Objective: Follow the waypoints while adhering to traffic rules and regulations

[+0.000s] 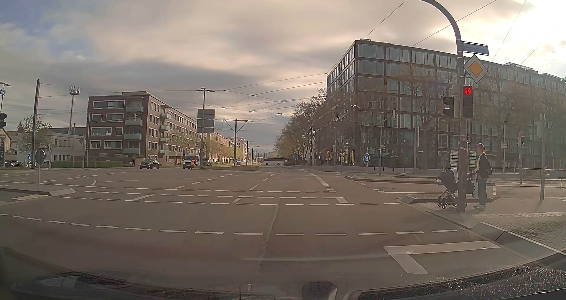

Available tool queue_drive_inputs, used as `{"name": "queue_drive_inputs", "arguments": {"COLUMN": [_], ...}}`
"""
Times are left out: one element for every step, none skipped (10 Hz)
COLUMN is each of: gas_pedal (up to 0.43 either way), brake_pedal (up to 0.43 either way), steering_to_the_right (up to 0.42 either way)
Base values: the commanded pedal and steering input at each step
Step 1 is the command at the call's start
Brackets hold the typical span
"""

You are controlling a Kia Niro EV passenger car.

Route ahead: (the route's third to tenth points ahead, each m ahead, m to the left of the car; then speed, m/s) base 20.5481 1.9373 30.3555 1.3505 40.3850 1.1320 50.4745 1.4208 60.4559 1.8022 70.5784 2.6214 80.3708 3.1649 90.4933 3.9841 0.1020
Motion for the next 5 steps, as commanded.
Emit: {"name": "queue_drive_inputs", "arguments": {"gas_pedal": [0.000,0.000,0.000,0.000,0.000], "brake_pedal": [0.128,0.146,0.165,0.183,0.189], "steering_to_the_right": [-0.003,-0.003,-0.003,-0.003,-0.004]}}
